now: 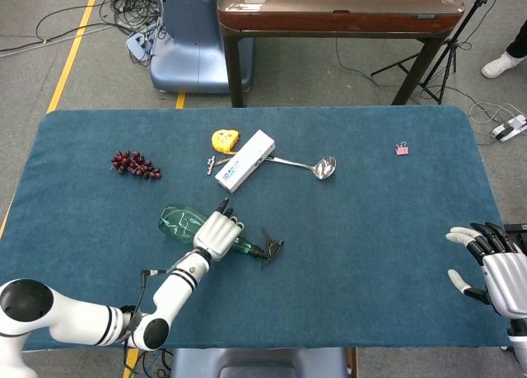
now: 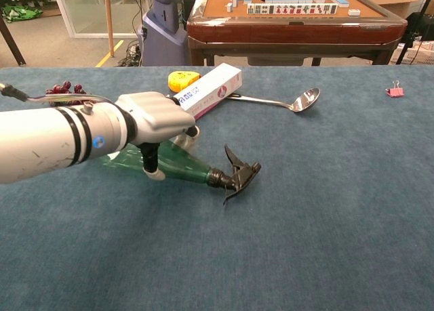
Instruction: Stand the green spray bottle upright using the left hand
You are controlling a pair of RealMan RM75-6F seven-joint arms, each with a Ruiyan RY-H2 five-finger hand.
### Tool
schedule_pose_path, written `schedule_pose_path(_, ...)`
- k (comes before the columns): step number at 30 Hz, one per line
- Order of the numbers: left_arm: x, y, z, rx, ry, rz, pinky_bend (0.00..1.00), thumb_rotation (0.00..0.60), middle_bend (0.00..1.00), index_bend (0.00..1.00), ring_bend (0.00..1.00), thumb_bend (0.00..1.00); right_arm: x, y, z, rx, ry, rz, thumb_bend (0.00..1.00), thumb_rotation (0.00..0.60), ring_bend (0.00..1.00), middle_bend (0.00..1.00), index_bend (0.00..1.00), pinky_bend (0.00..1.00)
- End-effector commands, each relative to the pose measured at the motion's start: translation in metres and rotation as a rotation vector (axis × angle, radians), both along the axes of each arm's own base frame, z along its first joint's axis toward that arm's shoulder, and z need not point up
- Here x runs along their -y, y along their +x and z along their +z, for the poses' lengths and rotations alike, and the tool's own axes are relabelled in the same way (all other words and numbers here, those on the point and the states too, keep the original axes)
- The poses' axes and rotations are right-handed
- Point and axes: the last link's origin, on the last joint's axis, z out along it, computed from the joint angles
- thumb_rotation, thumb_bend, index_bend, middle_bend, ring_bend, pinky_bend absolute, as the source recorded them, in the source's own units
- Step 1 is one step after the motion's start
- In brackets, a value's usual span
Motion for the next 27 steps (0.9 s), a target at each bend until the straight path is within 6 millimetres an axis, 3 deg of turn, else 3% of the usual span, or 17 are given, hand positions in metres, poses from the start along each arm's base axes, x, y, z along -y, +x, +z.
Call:
schedule_pose_path(1, -0.003, -0.004, 0.021, 0.110, -0.005, 0.031, 0.00, 0.600, 0.46, 0.45, 0.18, 0.28, 0.000, 0.000, -0.001, 0.002, 0.002, 0.001, 0.25, 0.600, 0.14, 0.28, 0.31, 0.13)
schedule_pose_path(9, -0.012, -0.014, 0.068, 0.473, -0.053, 0.164, 0.00, 0.600, 0.47, 0.45, 0.19, 0.28, 0.003, 0.001, -0.005, 0.008, 0.014, 0.011, 0.25, 0.600, 0.14, 0.28, 0.31, 0.13)
schedule_pose_path(15, -0.018, -0.026, 0.094, 0.779, -0.072, 0.167, 0.00, 0.600, 0.47, 0.45, 0.19, 0.28, 0.004, 0.003, -0.005, 0.006, 0.013, 0.017, 0.25, 0.600, 0.14, 0.28, 0.31, 0.13)
schedule_pose_path(21, -0.021, -0.042, 0.100, 1.064, -0.137, 0.271, 0.00, 0.600, 0.47, 0.44, 0.18, 0.28, 0.003, 0.005, -0.006, 0.007, 0.016, 0.019, 0.25, 0.600, 0.14, 0.28, 0.31, 0.13)
schedule_pose_path(27, -0.025, -0.058, 0.093, 1.156, -0.175, 0.349, 0.00, 0.600, 0.47, 0.42, 0.18, 0.28, 0.003, 0.005, -0.005, 0.001, 0.013, 0.019, 0.25, 0.600, 0.14, 0.28, 0.31, 0.13)
